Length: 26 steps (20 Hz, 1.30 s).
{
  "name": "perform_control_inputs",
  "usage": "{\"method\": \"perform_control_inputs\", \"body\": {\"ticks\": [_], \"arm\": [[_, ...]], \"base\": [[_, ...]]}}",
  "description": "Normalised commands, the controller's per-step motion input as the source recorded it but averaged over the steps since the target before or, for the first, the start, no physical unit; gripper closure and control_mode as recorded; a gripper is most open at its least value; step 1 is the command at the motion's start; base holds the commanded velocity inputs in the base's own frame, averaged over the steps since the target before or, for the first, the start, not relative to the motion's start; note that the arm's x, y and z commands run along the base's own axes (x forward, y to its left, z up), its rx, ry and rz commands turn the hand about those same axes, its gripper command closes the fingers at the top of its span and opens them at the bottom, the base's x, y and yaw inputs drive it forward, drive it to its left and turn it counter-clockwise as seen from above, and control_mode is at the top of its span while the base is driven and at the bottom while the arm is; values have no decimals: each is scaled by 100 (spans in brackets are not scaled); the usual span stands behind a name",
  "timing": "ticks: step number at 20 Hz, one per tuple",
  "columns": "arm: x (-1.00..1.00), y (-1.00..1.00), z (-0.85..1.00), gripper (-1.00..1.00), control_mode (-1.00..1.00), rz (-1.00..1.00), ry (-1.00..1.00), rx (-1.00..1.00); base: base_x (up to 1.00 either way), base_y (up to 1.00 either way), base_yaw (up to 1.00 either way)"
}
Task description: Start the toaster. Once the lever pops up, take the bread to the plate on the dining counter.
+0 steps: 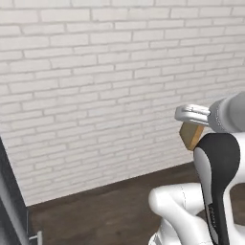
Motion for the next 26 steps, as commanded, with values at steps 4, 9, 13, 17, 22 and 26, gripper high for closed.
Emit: {"method": "perform_control_inputs", "body": {"ticks": [4,9,13,17,22,26], "arm": [[0,0,0,100,100,0,0,0],[0,0,0,100,100,0,0,0],[0,0,0,100,100,0,0,0],[0,0,0,100,100,0,0,0],[0,0,0,100,100,0,0,0],[0,0,0,100,100,0,0,0]], "base": [[61,-16,-58],[51,-21,-60],[51,-17,-60],[61,-6,-58],[78,0,-52],[87,0,-50]]}}
